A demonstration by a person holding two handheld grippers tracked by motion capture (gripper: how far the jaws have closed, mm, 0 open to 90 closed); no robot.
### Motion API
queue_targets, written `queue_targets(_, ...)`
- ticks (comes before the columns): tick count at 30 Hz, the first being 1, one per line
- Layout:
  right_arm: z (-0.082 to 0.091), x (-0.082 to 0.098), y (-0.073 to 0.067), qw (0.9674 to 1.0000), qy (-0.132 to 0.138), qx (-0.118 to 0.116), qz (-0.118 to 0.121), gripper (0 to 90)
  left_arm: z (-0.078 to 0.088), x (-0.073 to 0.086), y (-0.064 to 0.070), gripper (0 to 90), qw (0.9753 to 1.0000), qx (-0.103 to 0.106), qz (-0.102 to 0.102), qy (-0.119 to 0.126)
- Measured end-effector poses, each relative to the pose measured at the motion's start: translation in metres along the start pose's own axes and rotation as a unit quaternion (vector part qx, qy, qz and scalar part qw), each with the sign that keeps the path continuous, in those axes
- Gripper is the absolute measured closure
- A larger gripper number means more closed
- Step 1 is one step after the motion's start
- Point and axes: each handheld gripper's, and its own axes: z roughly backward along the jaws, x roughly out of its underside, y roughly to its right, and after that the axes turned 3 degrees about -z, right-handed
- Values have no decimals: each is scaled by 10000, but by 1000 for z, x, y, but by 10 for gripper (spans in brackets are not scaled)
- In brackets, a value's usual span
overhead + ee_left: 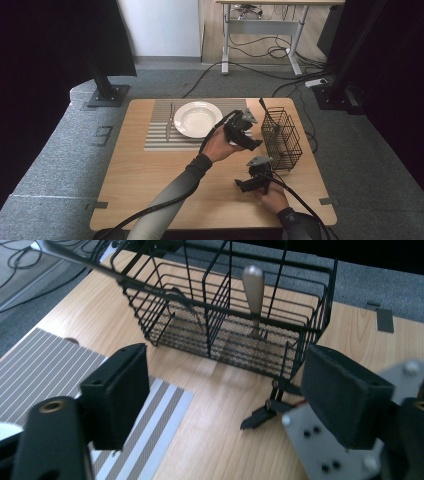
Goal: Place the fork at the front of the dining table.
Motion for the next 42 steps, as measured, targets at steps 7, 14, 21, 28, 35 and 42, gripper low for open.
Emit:
queue_targets(7, 0, 0, 0, 10000, -14, -12, 18, 0, -18, -14, -1, 326, 9999, 133, 90, 23)
queue_targets(14, 0, 0, -1, 10000, -9, -35, 41, 0, -33, -24, 2, 431, 9997, 223, 66, -61)
queue_targets(21, 0, 0, -1, 10000, 5, -39, 53, 0, -45, -32, 3, 634, 9990, 381, 216, -128)
queue_targets(28, 0, 0, -1, 10000, 6, -46, 65, 0, -50, -34, 4, 796, 9976, 573, 337, -207)
queue_targets(35, 0, 0, -2, 10000, 3, -57, 55, 0, -41, -38, 5, 865, 9981, 571, 203, -43)
queue_targets(42, 0, 0, -2, 9999, 2, -76, 81, 0, -28, -43, 6, 866, 9985, 540, 29, 99)
